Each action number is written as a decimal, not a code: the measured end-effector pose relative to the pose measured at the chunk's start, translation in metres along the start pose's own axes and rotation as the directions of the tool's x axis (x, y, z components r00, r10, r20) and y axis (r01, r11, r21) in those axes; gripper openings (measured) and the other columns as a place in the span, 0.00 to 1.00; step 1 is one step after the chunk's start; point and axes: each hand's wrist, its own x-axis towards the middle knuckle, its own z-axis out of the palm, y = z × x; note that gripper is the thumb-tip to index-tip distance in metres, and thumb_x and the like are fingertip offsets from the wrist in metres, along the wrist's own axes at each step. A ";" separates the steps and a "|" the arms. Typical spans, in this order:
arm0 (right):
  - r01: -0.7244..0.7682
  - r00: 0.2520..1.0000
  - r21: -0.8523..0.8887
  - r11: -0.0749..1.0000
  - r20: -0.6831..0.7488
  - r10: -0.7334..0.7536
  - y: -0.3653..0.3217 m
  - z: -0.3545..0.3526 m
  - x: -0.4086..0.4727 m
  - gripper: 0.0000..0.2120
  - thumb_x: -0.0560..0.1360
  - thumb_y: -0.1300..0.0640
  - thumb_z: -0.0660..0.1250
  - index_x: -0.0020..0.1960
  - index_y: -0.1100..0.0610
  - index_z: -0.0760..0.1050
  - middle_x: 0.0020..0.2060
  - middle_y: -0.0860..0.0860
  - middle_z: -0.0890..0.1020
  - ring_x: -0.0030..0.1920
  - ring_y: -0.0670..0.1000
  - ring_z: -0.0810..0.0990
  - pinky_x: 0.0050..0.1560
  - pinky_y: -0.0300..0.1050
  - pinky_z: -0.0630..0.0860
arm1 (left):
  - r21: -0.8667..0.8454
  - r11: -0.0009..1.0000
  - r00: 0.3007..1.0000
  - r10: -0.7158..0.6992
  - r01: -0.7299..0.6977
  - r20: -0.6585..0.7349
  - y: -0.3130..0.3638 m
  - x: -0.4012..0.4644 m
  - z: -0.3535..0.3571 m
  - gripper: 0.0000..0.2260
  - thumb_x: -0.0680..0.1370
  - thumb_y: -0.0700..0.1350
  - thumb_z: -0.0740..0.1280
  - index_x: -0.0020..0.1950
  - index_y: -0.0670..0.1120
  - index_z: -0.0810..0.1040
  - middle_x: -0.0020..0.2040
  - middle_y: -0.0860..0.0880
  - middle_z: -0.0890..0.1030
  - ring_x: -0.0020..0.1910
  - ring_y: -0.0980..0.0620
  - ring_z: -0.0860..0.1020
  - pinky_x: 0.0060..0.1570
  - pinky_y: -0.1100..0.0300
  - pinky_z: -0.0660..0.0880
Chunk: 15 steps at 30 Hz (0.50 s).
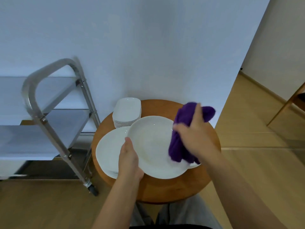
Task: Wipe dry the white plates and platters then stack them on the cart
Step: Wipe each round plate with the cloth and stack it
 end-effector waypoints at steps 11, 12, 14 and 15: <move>0.108 0.986 -0.661 0.742 -0.021 -0.162 0.050 0.075 0.022 0.32 0.79 0.39 0.46 0.77 0.51 0.43 0.77 0.53 0.47 0.76 0.57 0.44 0.74 0.52 0.43 | -0.113 0.992 0.992 -0.040 0.054 0.122 -0.015 -0.013 0.007 0.12 0.78 0.61 0.55 0.55 0.59 0.73 0.47 0.50 0.82 0.42 0.49 0.81 0.22 0.63 0.75; 0.152 0.980 -0.648 0.746 -0.001 -0.201 0.046 0.079 0.021 0.31 0.79 0.39 0.47 0.77 0.51 0.43 0.77 0.53 0.48 0.76 0.56 0.45 0.74 0.52 0.43 | -0.084 0.996 0.990 -0.017 0.029 0.139 -0.017 -0.012 0.007 0.13 0.79 0.61 0.54 0.57 0.58 0.72 0.48 0.51 0.81 0.43 0.50 0.80 0.23 0.64 0.75; 0.267 0.957 -0.590 0.762 0.066 -0.284 0.040 0.086 0.015 0.32 0.79 0.40 0.49 0.78 0.51 0.45 0.77 0.53 0.49 0.76 0.55 0.46 0.74 0.50 0.46 | -0.067 0.998 0.991 -0.001 0.010 0.132 -0.018 -0.010 0.008 0.15 0.79 0.61 0.53 0.58 0.57 0.71 0.51 0.50 0.80 0.47 0.50 0.79 0.33 0.60 0.79; 0.333 0.939 -0.536 0.776 0.114 -0.325 0.037 0.088 0.009 0.32 0.79 0.40 0.50 0.77 0.52 0.46 0.77 0.53 0.50 0.76 0.55 0.47 0.74 0.49 0.48 | -0.091 0.996 0.993 0.000 0.011 0.116 -0.017 -0.009 0.008 0.15 0.79 0.61 0.53 0.58 0.57 0.71 0.52 0.50 0.79 0.49 0.50 0.78 0.43 0.56 0.80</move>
